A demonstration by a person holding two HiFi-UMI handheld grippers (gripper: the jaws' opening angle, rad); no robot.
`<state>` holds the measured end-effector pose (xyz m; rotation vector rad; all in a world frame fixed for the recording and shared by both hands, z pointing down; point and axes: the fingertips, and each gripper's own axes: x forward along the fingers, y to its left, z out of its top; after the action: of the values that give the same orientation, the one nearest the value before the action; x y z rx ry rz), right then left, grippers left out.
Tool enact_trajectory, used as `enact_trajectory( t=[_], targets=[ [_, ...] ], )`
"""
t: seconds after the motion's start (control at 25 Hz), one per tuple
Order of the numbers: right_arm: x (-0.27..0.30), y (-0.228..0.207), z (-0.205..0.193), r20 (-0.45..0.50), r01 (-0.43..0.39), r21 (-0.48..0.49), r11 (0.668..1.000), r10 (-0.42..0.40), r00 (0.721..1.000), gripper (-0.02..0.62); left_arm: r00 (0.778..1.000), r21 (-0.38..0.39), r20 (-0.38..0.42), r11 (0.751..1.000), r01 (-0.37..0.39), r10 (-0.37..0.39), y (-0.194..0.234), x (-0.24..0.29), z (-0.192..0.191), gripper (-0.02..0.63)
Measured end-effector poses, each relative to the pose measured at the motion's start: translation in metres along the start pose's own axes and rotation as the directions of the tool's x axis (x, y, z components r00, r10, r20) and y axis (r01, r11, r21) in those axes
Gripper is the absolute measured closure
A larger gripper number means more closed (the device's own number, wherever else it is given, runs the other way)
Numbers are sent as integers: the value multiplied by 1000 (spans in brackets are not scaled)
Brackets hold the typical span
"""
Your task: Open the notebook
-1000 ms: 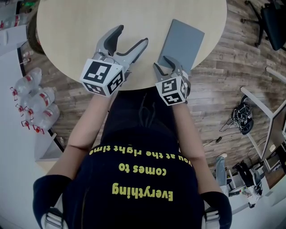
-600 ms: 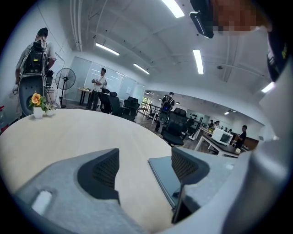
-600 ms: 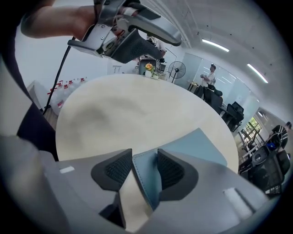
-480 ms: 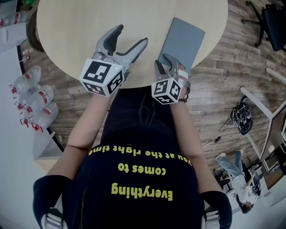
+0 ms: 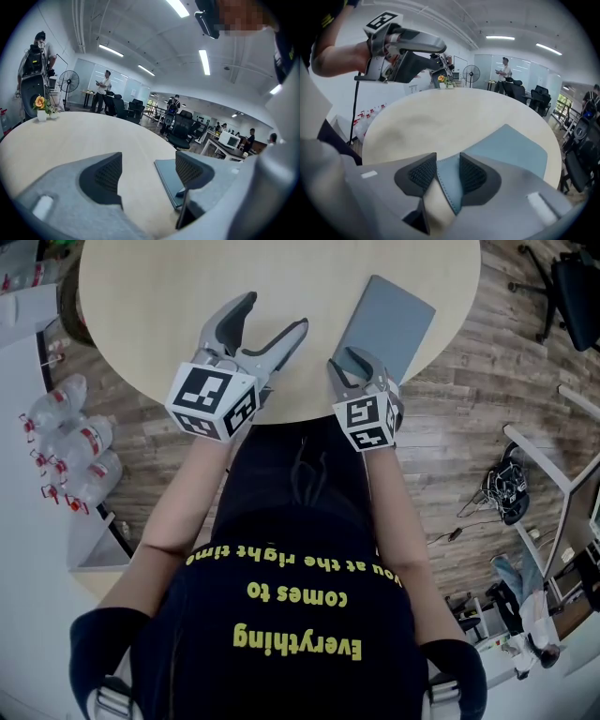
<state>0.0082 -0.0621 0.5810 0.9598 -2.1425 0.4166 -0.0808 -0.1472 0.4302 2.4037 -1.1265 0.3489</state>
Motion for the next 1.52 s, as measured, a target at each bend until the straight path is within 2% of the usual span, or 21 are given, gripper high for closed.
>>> enact_trajectory(
  t=[0.12,0.24,0.4,0.64,0.88,1.0,1.16,1.36,1.52],
  targets=[
    [1,-2,1,6,-5,11,1000,5,1000,431,1000,0,0,1000,1,-1,0,1,0,239],
    [2,1,0,-18,40,-59,997,-41,999,431,1000,1,1,1000,4,-4,-1,0,1,239],
    [4,1,-1,-37,73,-100,992,-77,996,439,1000,4,2,1000,5,-5,-2,0,3,239],
    [2,8,0,-21,86,-149,985,-90,996,502,1000,5,2,1000,0,0,-2,-4,2,239],
    [3,8,1,-19,92,-162,983,-96,995,517,1000,3,1,1000,-4,4,-1,-6,1,239],
    [-1,6,4,11,74,-80,994,-73,997,540,1000,6,6,1000,-3,3,-1,-6,3,239],
    [-12,0,12,99,30,98,995,-40,994,554,1000,10,12,1000,-2,1,0,-6,7,239],
    [-34,-10,22,235,-92,306,947,19,972,558,1000,21,16,1000,10,-11,-4,-5,10,239],
    [-44,-16,27,307,-158,381,911,36,951,560,999,37,16,999,33,-34,-9,0,14,239]
  ],
)
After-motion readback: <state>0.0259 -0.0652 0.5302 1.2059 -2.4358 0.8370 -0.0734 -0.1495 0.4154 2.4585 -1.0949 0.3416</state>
